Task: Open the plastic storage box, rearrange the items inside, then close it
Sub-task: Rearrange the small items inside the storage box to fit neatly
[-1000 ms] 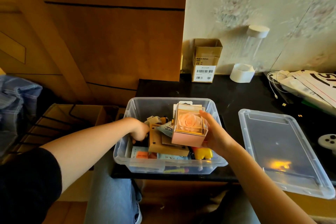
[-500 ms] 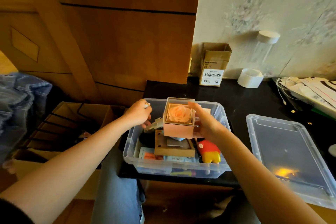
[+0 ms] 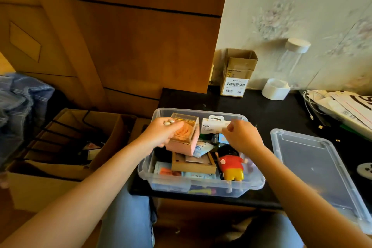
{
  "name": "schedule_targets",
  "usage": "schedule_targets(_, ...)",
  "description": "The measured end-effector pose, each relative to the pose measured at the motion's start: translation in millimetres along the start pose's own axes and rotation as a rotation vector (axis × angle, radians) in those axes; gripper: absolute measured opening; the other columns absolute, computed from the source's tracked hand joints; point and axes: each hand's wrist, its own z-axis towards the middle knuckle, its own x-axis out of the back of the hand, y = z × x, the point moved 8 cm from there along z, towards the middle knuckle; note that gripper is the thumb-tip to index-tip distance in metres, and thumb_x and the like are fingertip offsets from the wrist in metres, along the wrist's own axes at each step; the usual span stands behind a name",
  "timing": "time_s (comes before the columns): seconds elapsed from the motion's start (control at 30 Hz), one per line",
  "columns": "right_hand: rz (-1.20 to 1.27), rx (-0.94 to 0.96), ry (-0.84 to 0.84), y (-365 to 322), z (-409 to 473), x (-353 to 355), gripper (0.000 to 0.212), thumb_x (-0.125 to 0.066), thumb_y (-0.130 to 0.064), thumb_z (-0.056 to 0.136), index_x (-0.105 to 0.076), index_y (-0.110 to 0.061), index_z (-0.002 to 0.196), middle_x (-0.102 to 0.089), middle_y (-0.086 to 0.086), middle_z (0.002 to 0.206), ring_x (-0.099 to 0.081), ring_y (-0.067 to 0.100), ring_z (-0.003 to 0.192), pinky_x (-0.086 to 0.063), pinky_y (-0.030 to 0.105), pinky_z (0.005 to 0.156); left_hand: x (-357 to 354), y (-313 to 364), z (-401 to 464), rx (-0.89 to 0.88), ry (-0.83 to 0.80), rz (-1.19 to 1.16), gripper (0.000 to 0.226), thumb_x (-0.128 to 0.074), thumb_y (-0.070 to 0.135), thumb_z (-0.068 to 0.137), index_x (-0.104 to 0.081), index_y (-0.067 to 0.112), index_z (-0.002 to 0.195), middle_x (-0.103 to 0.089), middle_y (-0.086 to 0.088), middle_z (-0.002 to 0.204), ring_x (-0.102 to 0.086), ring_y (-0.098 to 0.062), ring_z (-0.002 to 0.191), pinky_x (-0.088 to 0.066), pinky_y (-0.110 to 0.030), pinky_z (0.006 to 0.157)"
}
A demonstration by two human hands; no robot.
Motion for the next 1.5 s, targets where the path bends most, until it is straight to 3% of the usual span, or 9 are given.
schedule_targets(0.2, -0.41, 0.076, 0.062, 9.4, -16.6, -16.6, 0.062, -0.059, -0.04, 0.086, -0.035, -0.01, 0.134, -0.048, 0.009, 0.129, -0.056, 0.022, 0.106, -0.052, 0.028, 0.077, -47.0, -4.2, -17.2, 0.034, -0.417, 0.261, 0.029, -0.055, 0.048, 0.09, -0.07, 0.031, 0.071, -0.035, 0.01, 0.049, -0.025, -0.005, 0.039, -0.02, -0.015, 0.037)
schedule_targets(0.33, -0.535, 0.142, 0.025, 1.1, -4.4, -27.9, 0.039, -0.053, -0.02, 0.092, -0.046, -0.012, 0.13, -0.057, 0.008, 0.119, -0.062, 0.022, 0.097, -0.053, 0.027, 0.075, -51.4, -18.9, -17.5, 0.089, -0.403, 0.434, 0.033, -0.054, 0.042, 0.092, -0.068, 0.013, 0.097, -0.038, 0.007, 0.052, -0.03, -0.004, 0.037, -0.026, -0.015, 0.039)
schedule_targets(0.57, -0.341, 0.195, 0.042, -2.2, 4.6, -2.6, 0.038, -0.055, -0.033, 0.091, -0.051, -0.022, 0.127, -0.063, 0.005, 0.114, -0.063, 0.023, 0.097, -0.051, 0.031, 0.08, -18.7, -27.1, -10.4, 0.112, -0.154, 0.158, 0.014, -0.05, 0.032, 0.096, -0.055, 0.025, 0.107, -0.035, 0.004, 0.052, -0.026, -0.008, 0.042, -0.019, -0.017, 0.038)
schedule_targets(0.7, -0.052, 0.197, 0.231, -17.2, -9.3, 24.2, 0.037, -0.06, -0.05, 0.083, -0.06, -0.022, 0.107, -0.066, -0.001, 0.093, -0.059, 0.013, 0.074, -0.052, 0.027, 0.063, -14.3, -18.5, -3.5, 0.1, -0.096, 0.144, 0.017, -0.05, 0.03, 0.096, -0.055, 0.016, 0.105, -0.034, 0.002, 0.054, -0.025, -0.008, 0.041, -0.017, -0.018, 0.037)
schedule_targets(0.83, 0.013, 0.173, 0.191, -39.4, -2.9, 10.3, 0.032, -0.062, -0.047, 0.082, -0.061, -0.019, 0.097, -0.061, -0.005, 0.079, -0.058, 0.011, 0.069, -0.049, 0.027, 0.055, -15.4, -11.4, -7.6, 0.055, -0.132, 0.101, 0.015, -0.051, 0.026, 0.095, -0.059, 0.013, 0.091, -0.033, 0.005, 0.051, -0.024, -0.008, 0.039, -0.016, -0.019, 0.038)
schedule_targets(1.0, 0.146, 0.108, 0.077, -60.1, 11.6, -16.8, 0.036, -0.06, -0.047, 0.083, -0.061, -0.017, 0.102, -0.068, 0.002, 0.093, -0.062, 0.016, 0.073, -0.054, 0.032, 0.065, -12.4, -18.5, -14.4, 0.038, -0.128, 0.11, 0.022, -0.049, 0.031, 0.097, -0.056, 0.011, 0.092, -0.033, 0.006, 0.051, -0.025, -0.007, 0.04, -0.018, -0.018, 0.039)
schedule_targets(1.13, 0.563, 0.074, -0.052, -44.6, 13.0, -9.2, 0.024, -0.059, -0.034, 0.087, -0.059, -0.016, 0.103, -0.065, 0.002, 0.103, -0.069, 0.018, 0.068, -0.058, 0.041, 0.072, -11.1, -24.9, -14.4, 0.052, -0.146, 0.089, 0.022, -0.048, 0.03, 0.098, -0.06, 0.012, 0.095, -0.035, 0.008, 0.049, -0.026, -0.005, 0.039, -0.018, -0.016, 0.037)
schedule_targets(1.3, -0.087, 0.038, -0.056, 3.3, -1.8, -3.9, 0.028, -0.052, -0.035, 0.09, -0.059, -0.01, 0.102, -0.064, 0.004, 0.085, -0.06, 0.014, 0.069, -0.05, 0.025, 0.062, -32.3, -23.3, -10.6, 0.044, -0.196, 0.104, 0.017, -0.049, 0.031, 0.097, -0.059, 0.021, 0.106, -0.036, 0.007, 0.051, -0.028, -0.005, 0.037, -0.021, -0.016, 0.036)
schedule_targets(1.5, -0.501, 0.075, -0.347, 12.9, -22.0, -65.4, 0.069, -0.06, -0.052, 0.079, -0.04, -0.008, 0.127, -0.057, 0.011, 0.116, -0.058, 0.026, 0.102, -0.05, 0.033, 0.081, -57.8, -19.4, -13.4, 0.016, -0.267, 0.103, 0.016, -0.048, 0.031, 0.098, -0.06, 0.021, 0.102, -0.038, 0.01, 0.05, -0.031, -0.003, 0.038, -0.024, -0.016, 0.038)
